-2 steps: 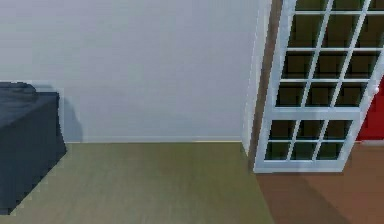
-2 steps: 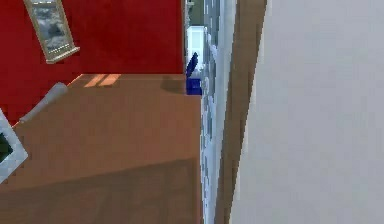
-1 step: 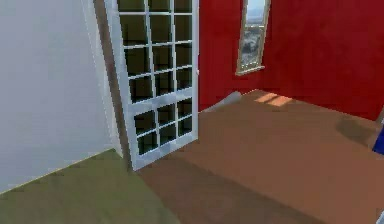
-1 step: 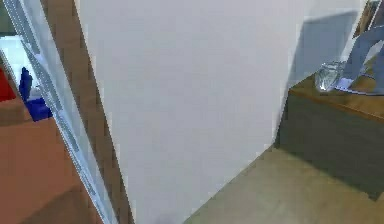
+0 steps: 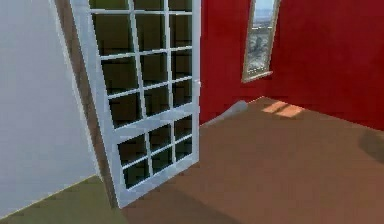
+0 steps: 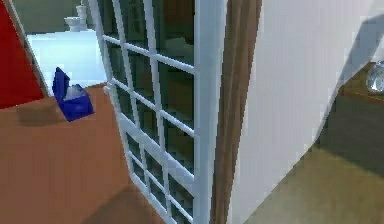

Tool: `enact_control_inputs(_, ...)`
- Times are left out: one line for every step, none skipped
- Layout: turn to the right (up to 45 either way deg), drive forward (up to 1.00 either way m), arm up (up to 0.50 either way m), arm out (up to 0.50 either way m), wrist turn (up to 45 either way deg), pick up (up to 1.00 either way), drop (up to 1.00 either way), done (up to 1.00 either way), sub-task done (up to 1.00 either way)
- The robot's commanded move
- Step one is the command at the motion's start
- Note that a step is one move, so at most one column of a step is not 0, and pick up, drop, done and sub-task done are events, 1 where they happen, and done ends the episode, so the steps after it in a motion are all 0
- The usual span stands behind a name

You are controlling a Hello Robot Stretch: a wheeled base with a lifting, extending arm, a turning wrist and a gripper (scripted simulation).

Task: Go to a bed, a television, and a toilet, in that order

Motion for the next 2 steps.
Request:
enact_control_inputs(33.0, 0.00, 0.00, 0.00, 0.0, 0.00, 0.00, 0.00, 0.00)
enact_control_inputs(0.0, 1.00, 0.00, 0.00, 0.0, 0.00, 0.00, 0.00, 0.00)
